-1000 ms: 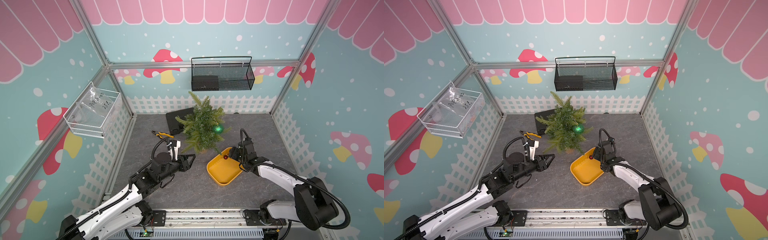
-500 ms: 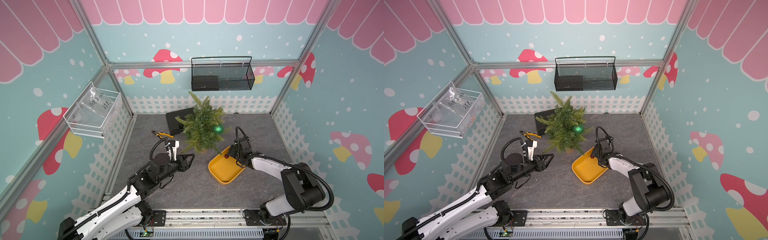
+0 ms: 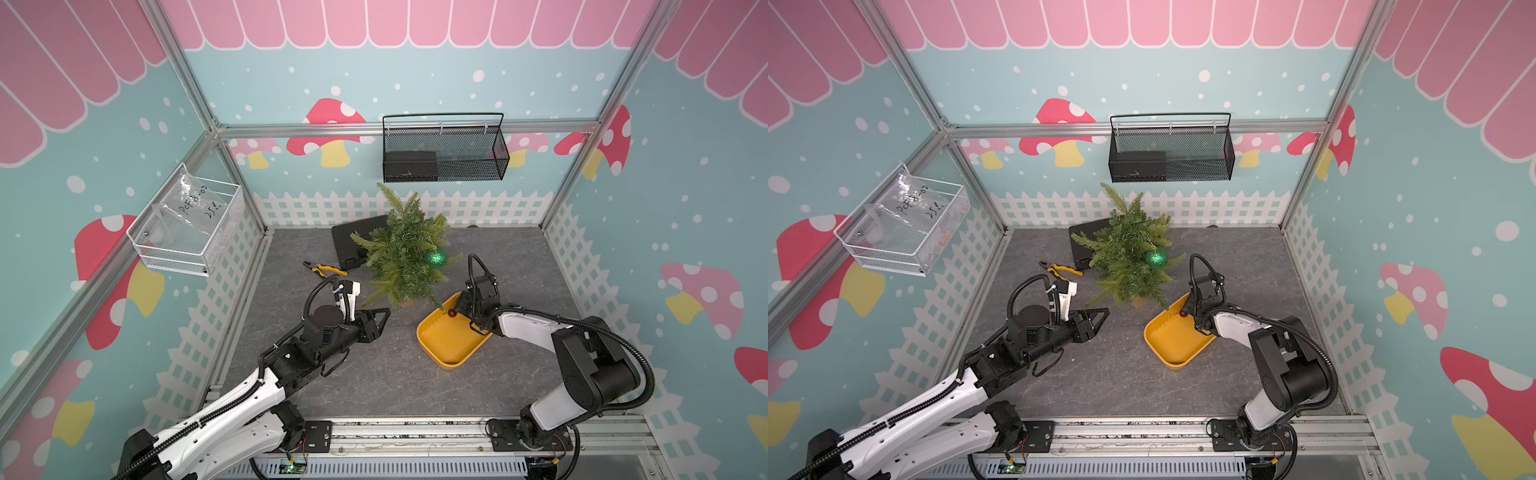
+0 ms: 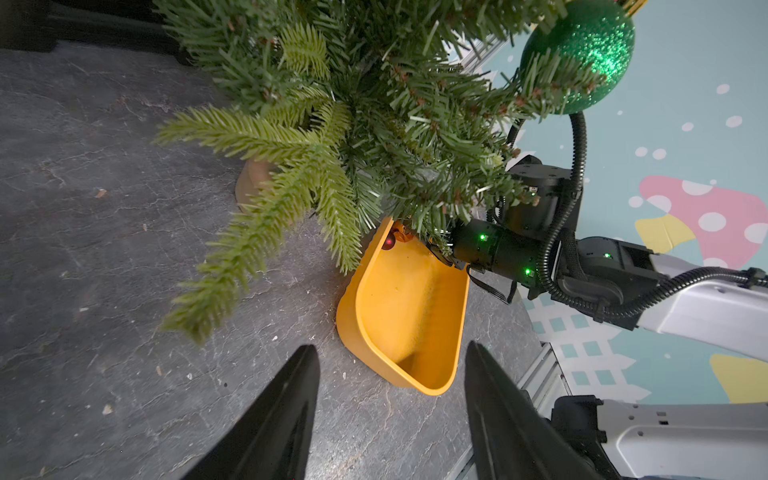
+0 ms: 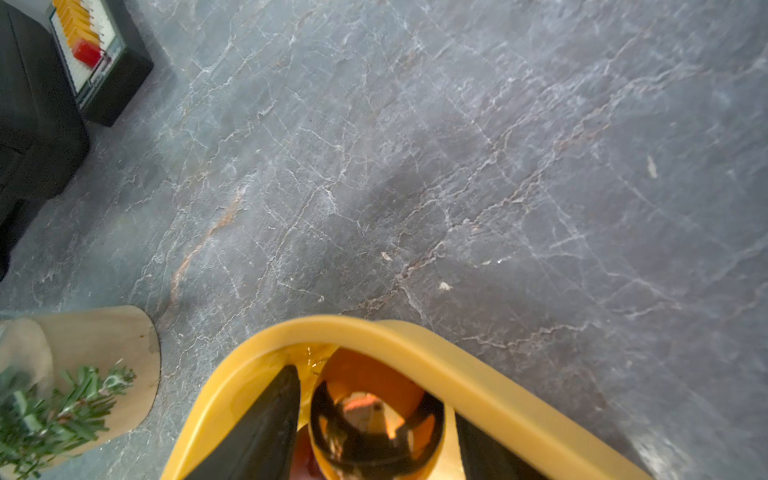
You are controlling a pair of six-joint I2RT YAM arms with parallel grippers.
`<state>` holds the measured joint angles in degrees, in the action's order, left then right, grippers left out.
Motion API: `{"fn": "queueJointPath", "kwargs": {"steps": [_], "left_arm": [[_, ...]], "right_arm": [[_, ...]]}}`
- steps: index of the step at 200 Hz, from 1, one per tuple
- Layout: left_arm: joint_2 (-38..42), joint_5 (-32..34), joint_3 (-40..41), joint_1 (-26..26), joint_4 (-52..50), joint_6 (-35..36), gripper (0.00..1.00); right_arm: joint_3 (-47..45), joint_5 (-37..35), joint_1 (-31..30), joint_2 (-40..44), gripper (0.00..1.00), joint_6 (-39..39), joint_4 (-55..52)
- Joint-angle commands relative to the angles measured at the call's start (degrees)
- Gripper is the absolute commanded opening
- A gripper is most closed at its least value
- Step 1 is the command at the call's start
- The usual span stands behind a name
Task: Decorate the small christmas tree with ornaments
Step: Pick up an ornament from the container.
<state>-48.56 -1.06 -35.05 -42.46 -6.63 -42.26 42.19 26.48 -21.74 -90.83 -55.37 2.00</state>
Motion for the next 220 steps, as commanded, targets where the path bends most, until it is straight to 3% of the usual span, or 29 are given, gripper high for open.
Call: {"fn": "queueJointPath", "kwargs": {"steps": [1, 45, 79, 141, 180, 220], "left_arm": [[0.13, 0.54, -0.64, -0.18, -0.05, -0.36, 0.59], [0.22, 0.48, -0.64, -0.17, -0.05, -0.57, 0.59], [0.46, 0.32, -0.72, -0.19, -0.06, -0.62, 0.59], [0.02, -0.46, -4.39, -0.17, -0.6, 1.08, 0.59], [-3.19, -3.42, -9.07, -0.23, 1.54, 1.48, 0.59], [-7.24, -7.82, -14.61, -0.17, 4.67, 1.36, 0.6]], "right_arm": [[-0.06, -2.29, 0.14, -0.85, 0.61, -0.35, 0.87], [-1.0, -2.15, 0.16, 0.55, 0.49, 0.27, 1.08], [-2.48, -1.64, 0.22, 3.86, 0.5, 0.96, 0.99], [-3.52, -0.77, 0.86, 23.83, 0.49, 9.96, -7.7], [-1.0, 4.89, 0.99, 35.35, 0.49, 18.3, -11.68], [6.18, 12.63, 0.9, 38.68, 0.49, 22.47, -12.88]]}}
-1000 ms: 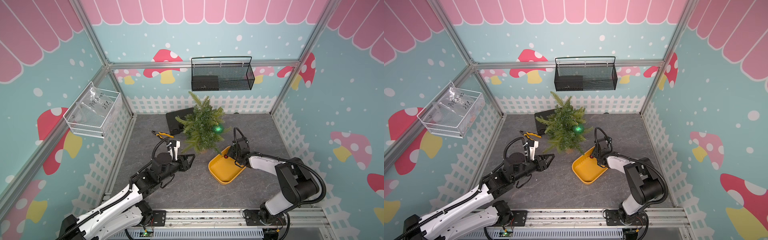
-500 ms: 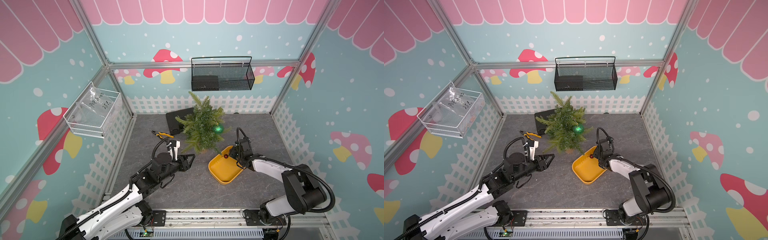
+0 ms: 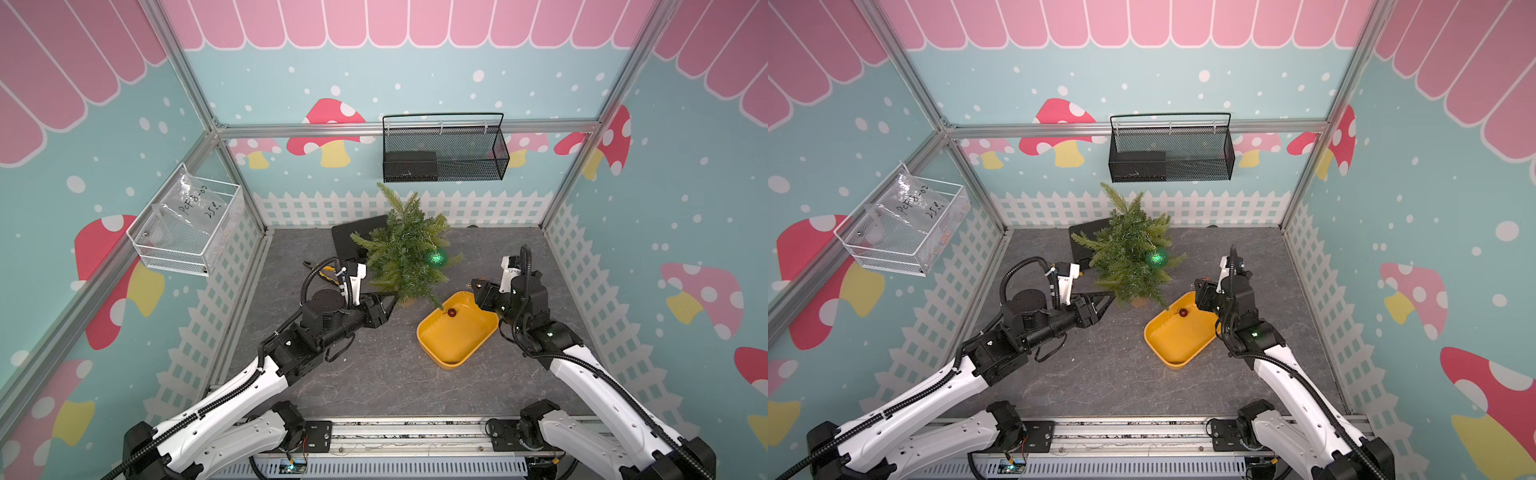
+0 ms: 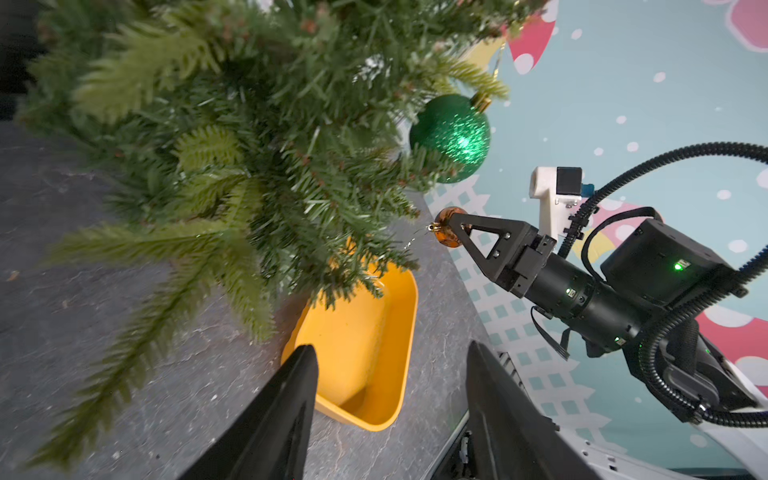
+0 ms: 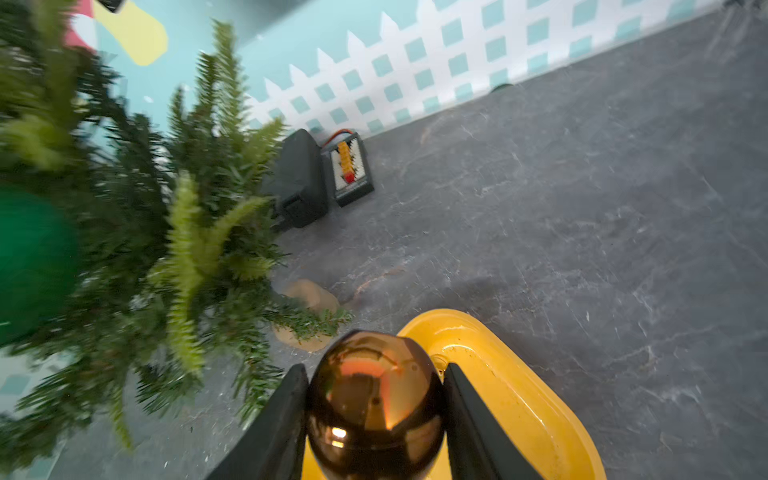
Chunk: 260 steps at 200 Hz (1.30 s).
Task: Decorate the small christmas tree with ornaments
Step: Pick up an ornament from the container, then hang an ornament on the christmas tree.
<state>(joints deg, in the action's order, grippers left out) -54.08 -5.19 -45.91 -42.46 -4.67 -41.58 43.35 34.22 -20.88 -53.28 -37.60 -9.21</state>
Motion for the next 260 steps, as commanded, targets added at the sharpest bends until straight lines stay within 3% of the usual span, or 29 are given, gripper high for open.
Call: {"fn": "queueJointPath", "kwargs": {"steps": [1, 61, 123, 191, 260], "left_arm": [[-1.8, -3.82, -3.92, -0.17, 2.72, 0.74, 0.6], [-7.37, -13.09, -12.97, 5.16, 4.78, 0.65, 0.58], [-11.53, -14.6, -21.13, 5.44, 1.57, 4.65, 0.48], [-5.45, -13.62, -20.5, 12.11, -1.89, 5.85, 0.52], [-4.44, -18.04, -17.68, 16.02, 1.32, 5.51, 0.58]], "right_arm": [[5.27, 5.07, 0.05, 1.14, 0.49, 4.81, -1.72], [18.94, 11.31, -0.12, -2.1, 0.49, 6.01, -3.99], [26.7, 13.53, -1.46, -6.99, 0.49, 3.92, -0.44], [37.08, 13.6, -9.06, -14.35, 0.49, 3.85, 0.51], [43.41, 13.26, -15.16, -22.13, 0.49, 4.47, 1.32]]}}
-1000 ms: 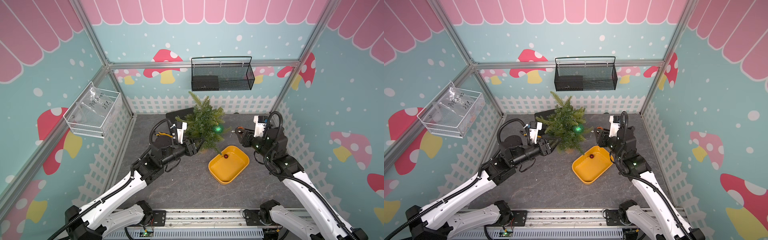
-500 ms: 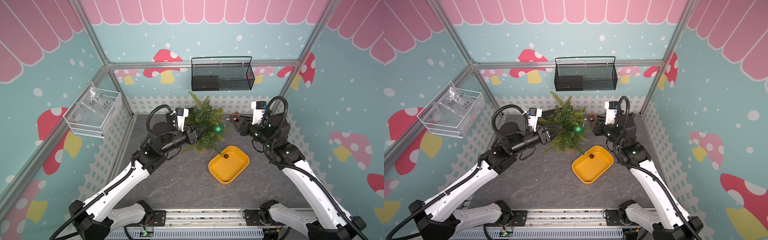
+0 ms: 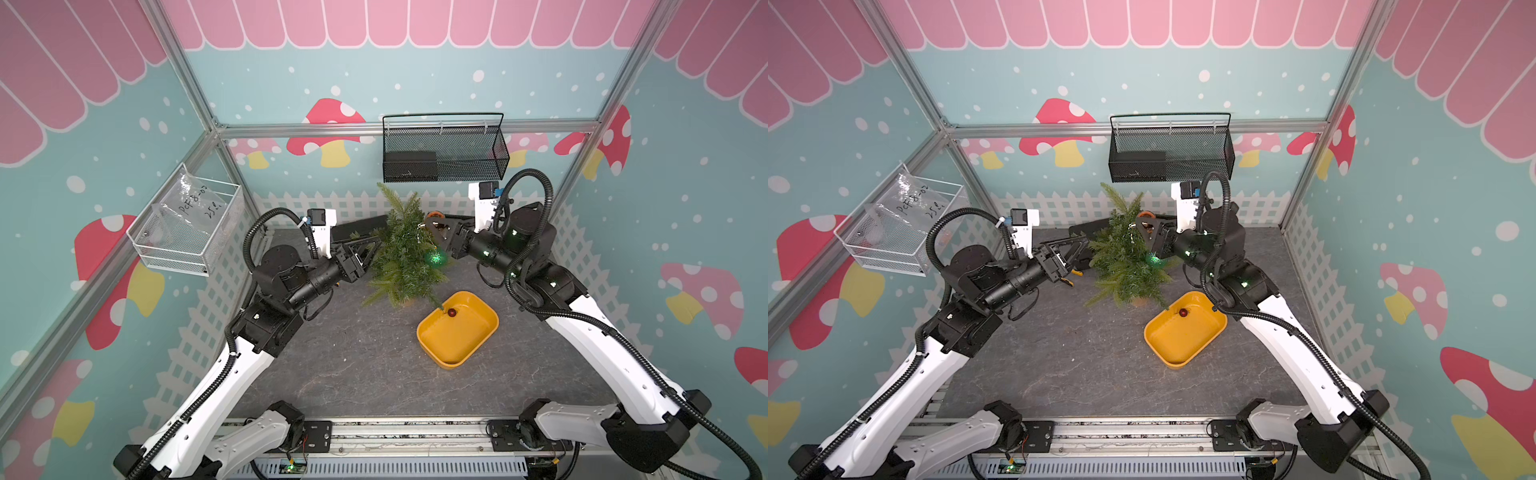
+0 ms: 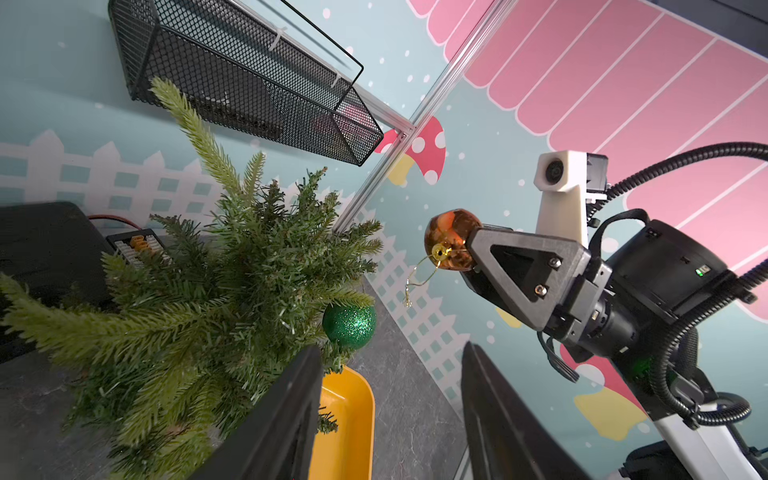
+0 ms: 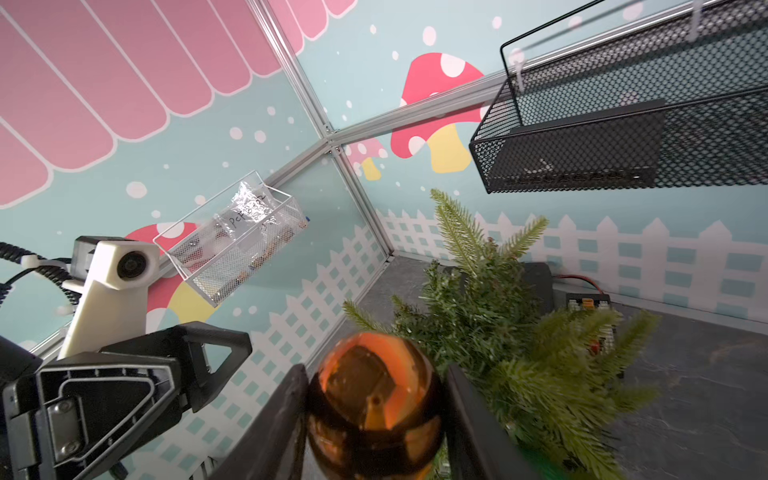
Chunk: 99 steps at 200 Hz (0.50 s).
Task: Decorate the small christmas tree with ornaments
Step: Hang an ornament on the christmas tree.
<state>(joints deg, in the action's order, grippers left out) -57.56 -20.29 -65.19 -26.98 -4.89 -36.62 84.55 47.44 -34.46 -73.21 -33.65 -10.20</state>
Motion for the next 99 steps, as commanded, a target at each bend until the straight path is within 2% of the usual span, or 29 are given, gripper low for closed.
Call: {"fn": "queueJointPath", "kwargs": {"steps": [1, 69, 99], "left_arm": [[-1.02, -3.01, 1.58, 0.58, 1.67, 0.52, 0.58], [-8.72, -5.52, -0.95, 0.62, 7.11, 0.16, 0.61], [-10.67, -5.37, -1.34, 0.59, 8.39, 0.06, 0.57]], "right_arm": [[2.29, 0.03, -1.67, -2.33, 0.49, 0.52, 2.34], [4.04, -0.71, -3.16, -6.58, 0.49, -1.07, 5.05], [4.13, -1.02, -3.2, -7.0, 0.49, -0.83, 5.32]]}}
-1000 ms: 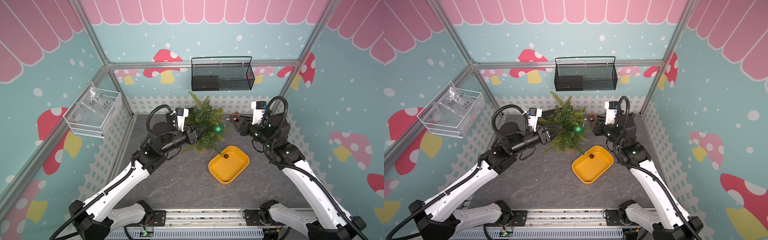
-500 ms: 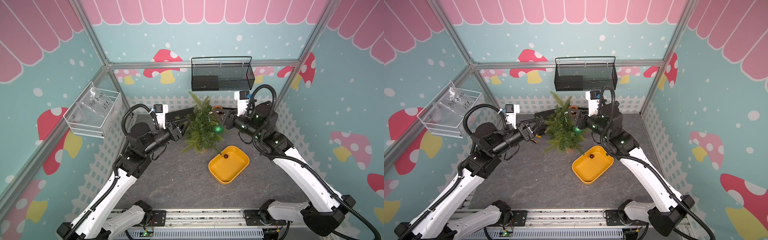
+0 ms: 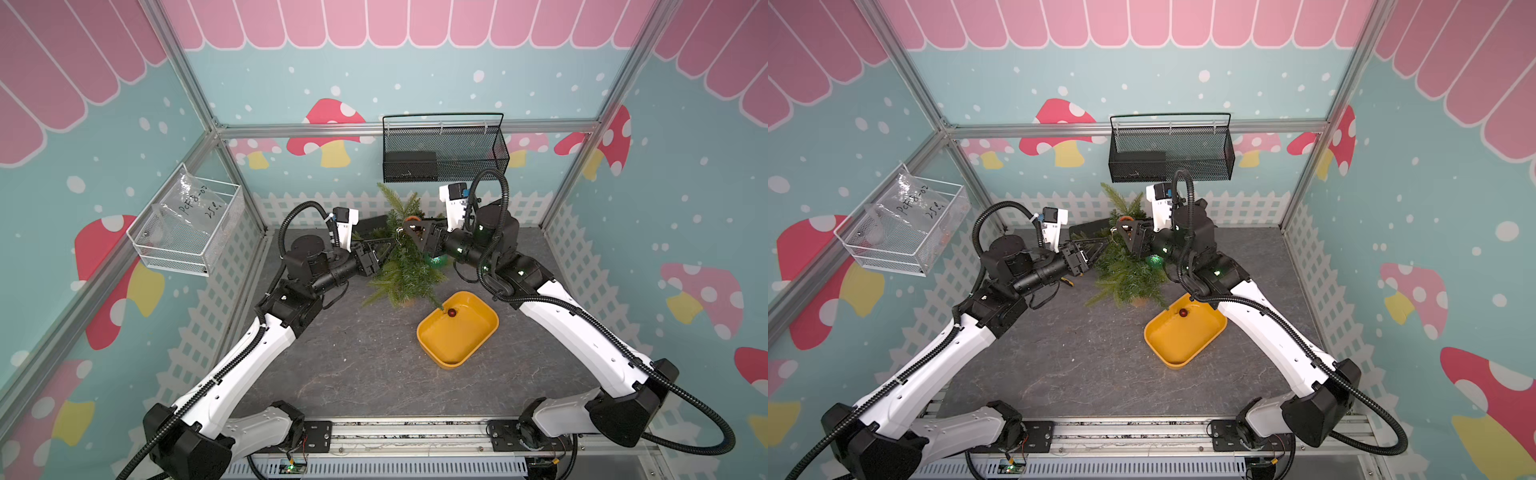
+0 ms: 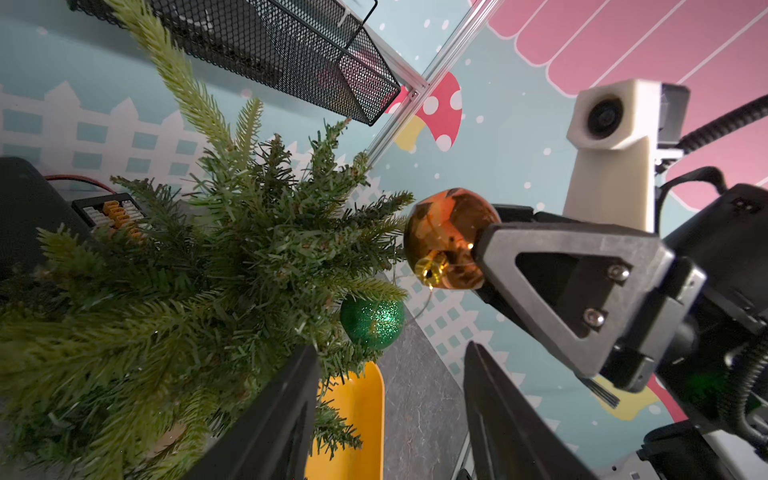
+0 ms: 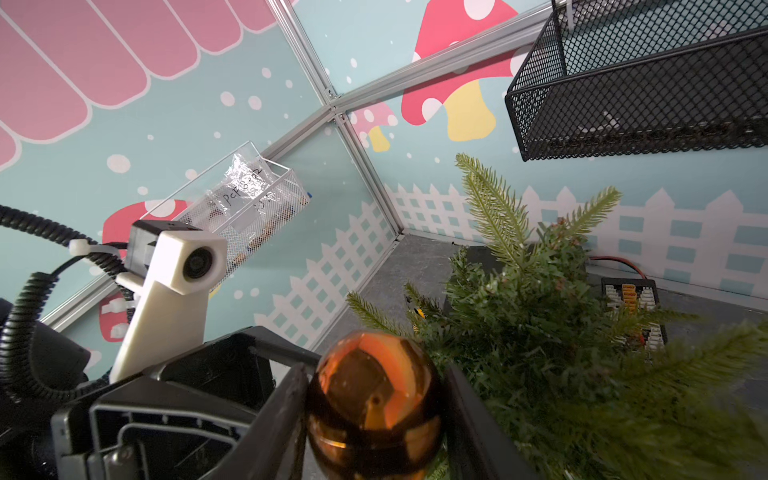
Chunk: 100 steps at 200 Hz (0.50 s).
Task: Decorate the small christmas tree with ornaments
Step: Hang an ornament on the christmas tree.
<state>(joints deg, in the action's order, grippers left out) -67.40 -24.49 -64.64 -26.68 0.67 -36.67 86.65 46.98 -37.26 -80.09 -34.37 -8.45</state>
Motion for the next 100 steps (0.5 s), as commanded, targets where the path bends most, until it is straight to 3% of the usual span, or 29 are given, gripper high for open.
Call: {"fn": "queueJointPath", "kwargs": {"steps": [1, 46, 100], "left_arm": [[-0.91, -1.17, -1.94, 0.3, 2.89, 0.1, 0.57], [-3.2, -0.35, -3.08, 0.28, 3.89, 0.04, 0.51], [-4.85, 0.78, -4.43, 0.3, 3.35, 1.15, 0.31]], "right_arm": [[2.03, -0.57, -0.42, -0.13, 0.49, -0.09, 3.59], [3.58, -3.3, -0.36, -1.01, 0.49, 1.66, 2.31], [4.72, -4.96, -0.32, -2.76, 0.49, 3.06, 1.74]]}}
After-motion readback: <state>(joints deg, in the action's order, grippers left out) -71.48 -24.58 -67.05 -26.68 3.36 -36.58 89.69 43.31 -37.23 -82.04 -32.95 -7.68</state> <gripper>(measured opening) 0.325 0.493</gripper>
